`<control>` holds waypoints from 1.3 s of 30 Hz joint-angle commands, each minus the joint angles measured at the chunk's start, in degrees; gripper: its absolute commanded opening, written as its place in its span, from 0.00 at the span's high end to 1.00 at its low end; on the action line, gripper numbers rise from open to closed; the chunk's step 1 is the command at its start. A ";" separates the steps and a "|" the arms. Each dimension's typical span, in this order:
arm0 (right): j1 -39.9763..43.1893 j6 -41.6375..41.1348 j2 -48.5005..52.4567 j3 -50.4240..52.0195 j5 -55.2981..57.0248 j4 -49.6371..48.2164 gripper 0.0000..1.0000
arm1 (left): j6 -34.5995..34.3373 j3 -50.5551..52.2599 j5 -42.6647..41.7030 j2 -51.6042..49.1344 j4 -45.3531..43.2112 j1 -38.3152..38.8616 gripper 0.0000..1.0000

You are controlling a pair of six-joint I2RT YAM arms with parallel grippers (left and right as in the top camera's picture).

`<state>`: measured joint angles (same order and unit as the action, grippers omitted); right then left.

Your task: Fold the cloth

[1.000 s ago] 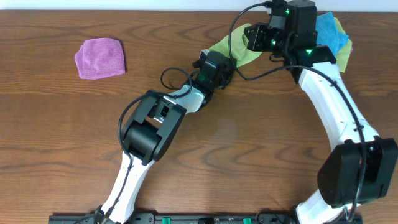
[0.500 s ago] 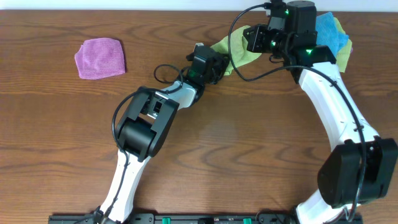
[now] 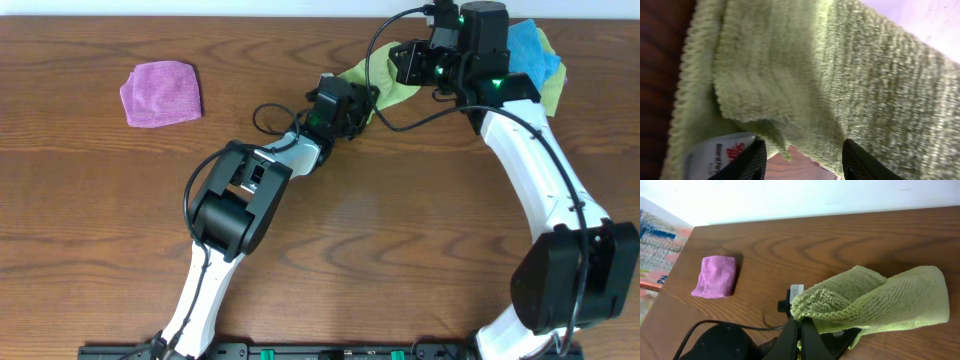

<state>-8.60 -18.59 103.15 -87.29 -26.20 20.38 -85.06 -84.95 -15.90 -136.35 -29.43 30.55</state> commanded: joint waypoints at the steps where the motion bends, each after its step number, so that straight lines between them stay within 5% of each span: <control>1: -0.48 1.05 -0.31 -0.94 -1.66 0.31 0.99 | -0.66 -1.05 2.47 -1.16 0.92 0.24 0.50; 23: -3.48 2.60 -0.68 -0.94 -2.95 4.26 0.99 | 4.13 -1.05 3.85 -3.06 -0.33 0.17 0.78; 27: -3.48 3.06 -0.74 -0.94 -2.95 5.66 0.99 | 4.76 -1.05 4.07 -3.06 -0.87 0.07 0.94; 31: -3.48 3.48 -1.01 -0.94 -2.97 6.29 0.99 | 5.70 -1.05 3.67 -3.06 -0.90 -0.59 0.94; 39: -3.48 4.98 -2.89 -0.94 -0.94 6.73 0.99 | 10.36 -1.05 -11.69 -2.12 -7.28 -5.51 0.94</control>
<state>-11.51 -15.38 102.98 -87.29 -28.21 26.83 -77.58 -85.10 -19.44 -138.26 -36.29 27.73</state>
